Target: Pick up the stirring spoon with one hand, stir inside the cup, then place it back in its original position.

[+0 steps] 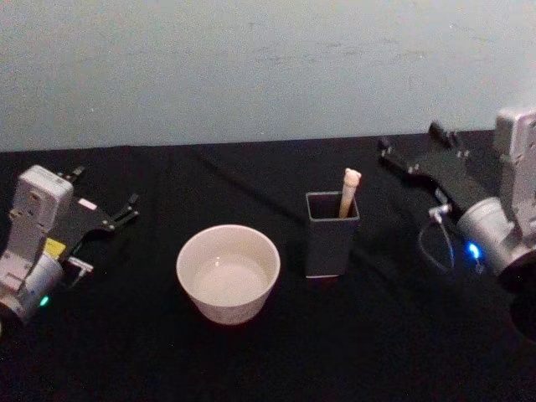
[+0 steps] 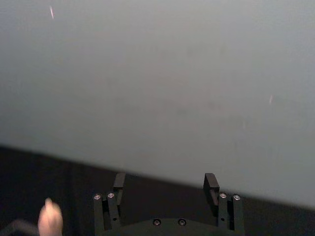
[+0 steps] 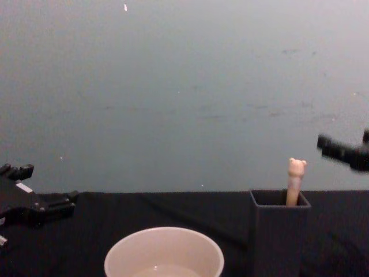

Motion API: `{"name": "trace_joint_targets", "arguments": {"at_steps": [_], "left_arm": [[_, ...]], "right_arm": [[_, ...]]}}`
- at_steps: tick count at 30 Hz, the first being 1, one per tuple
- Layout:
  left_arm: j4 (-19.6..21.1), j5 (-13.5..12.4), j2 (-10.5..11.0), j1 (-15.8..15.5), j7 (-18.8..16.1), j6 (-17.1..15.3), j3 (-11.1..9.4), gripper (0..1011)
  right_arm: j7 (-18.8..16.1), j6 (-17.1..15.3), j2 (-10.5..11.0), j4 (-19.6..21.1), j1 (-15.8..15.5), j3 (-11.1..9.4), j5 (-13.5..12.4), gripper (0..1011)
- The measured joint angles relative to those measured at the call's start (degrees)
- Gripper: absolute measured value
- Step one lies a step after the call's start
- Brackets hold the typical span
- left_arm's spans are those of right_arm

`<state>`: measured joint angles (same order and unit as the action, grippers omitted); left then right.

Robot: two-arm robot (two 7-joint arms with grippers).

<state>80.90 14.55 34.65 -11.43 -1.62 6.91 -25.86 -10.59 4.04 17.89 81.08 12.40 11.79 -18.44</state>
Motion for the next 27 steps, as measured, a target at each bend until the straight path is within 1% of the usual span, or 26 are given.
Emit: {"name": "trace_joint_targets", "arguments": {"at_steps": [4,8,17,27], "left_arm": [[0.0,0.0,0.0,0.0,0.0,0.0,0.0,1001],[0.0,0.0,0.0,0.0,0.0,0.0,0.0,1001],[0.0,0.0,0.0,0.0,0.0,0.0,0.0,1001],[0.0,0.0,0.0,0.0,0.0,0.0,0.0,1001]], "right_arm": [[-0.29,-2.11,0.01,-1.93,-0.8,0.83,1.54,1002],[-1.15,-3.15,-0.07,-3.06,-1.13,1.31,2.49,1002],[-2.5,-3.81,-0.78,-4.53,-1.2,1.52,4.37,1002],[-2.54,-3.83,-0.73,-4.49,-1.18,1.53,4.38,1002]]}}
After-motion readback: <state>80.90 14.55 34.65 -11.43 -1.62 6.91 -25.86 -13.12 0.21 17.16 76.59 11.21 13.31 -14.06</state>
